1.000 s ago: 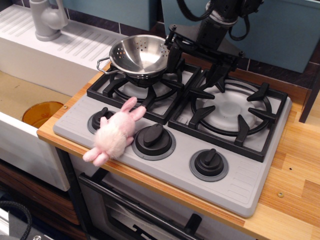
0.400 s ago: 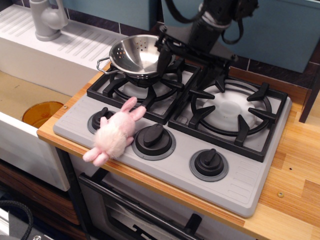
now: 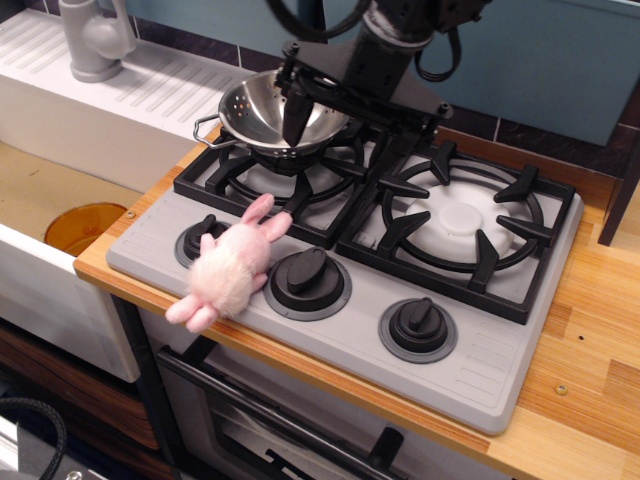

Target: End effector transition from pot or pan to object

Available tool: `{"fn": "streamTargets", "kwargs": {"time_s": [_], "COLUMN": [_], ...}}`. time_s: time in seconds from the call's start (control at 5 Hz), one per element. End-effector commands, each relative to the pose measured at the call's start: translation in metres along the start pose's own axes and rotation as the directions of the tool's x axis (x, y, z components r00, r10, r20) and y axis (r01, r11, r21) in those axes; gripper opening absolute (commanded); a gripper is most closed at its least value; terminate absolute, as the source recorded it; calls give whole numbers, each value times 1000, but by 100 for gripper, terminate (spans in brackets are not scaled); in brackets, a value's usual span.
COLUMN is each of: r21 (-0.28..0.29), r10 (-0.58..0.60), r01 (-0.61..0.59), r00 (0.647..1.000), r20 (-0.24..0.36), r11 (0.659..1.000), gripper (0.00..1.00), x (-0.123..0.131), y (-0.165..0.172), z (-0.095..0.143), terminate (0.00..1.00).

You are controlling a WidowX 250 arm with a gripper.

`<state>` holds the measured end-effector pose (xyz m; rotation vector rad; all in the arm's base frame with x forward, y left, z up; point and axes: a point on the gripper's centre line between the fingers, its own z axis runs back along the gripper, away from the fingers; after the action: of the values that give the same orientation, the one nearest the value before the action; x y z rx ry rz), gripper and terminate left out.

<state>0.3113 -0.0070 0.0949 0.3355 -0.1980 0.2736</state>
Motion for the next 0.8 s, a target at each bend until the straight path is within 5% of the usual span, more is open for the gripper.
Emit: {"fn": "streamTargets", "kwargs": {"time_s": [0.0, 0.2, 0.6], "r21": [-56, -74, -74], "r10": [11, -3, -1], "r01": [-5, 17, 16], "r00": [994, 984, 980], "r20": [110, 176, 199], "r11": [998, 997, 997], "gripper": [100, 100, 100], "x": [1, 2, 1], "y": [16, 29, 40], "z": [-13, -29, -40], "terminate": [0, 0, 0]}}
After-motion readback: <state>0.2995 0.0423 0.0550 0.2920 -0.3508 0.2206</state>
